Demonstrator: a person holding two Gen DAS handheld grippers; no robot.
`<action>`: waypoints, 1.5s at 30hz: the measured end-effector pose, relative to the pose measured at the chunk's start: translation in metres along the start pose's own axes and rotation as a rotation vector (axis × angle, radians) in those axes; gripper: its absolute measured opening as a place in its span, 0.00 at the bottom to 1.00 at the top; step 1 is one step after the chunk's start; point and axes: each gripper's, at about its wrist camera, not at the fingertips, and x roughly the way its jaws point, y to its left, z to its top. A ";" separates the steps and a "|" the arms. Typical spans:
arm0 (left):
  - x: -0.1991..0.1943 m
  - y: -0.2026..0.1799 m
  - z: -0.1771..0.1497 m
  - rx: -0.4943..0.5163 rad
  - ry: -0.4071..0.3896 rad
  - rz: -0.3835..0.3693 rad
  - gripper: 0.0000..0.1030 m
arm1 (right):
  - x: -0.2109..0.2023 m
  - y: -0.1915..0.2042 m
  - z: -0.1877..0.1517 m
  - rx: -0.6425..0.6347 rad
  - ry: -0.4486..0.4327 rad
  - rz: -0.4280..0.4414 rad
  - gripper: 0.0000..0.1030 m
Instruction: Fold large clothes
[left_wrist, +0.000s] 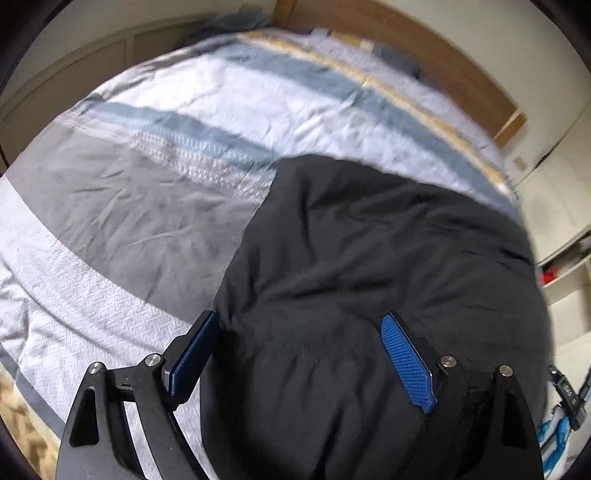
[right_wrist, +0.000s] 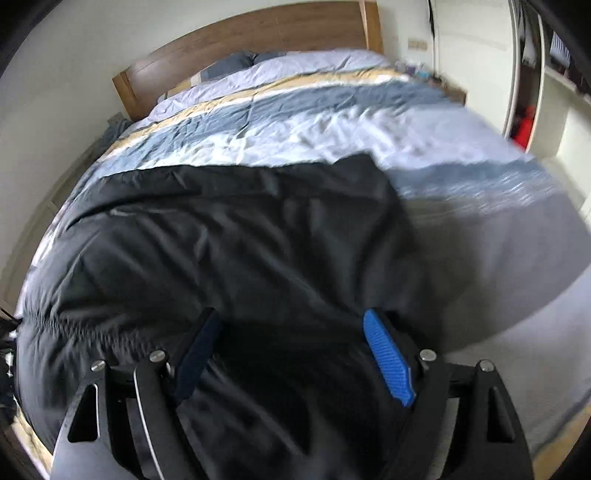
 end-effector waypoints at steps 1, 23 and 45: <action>-0.008 0.000 -0.005 0.002 -0.011 -0.035 0.86 | -0.008 0.002 -0.003 -0.002 -0.013 0.015 0.77; -0.121 -0.030 -0.146 0.203 -0.229 -0.033 0.87 | -0.104 0.005 -0.106 0.030 0.037 -0.018 0.77; -0.203 -0.045 -0.215 0.335 -0.359 -0.043 0.86 | -0.194 -0.011 -0.151 0.085 -0.025 -0.022 0.77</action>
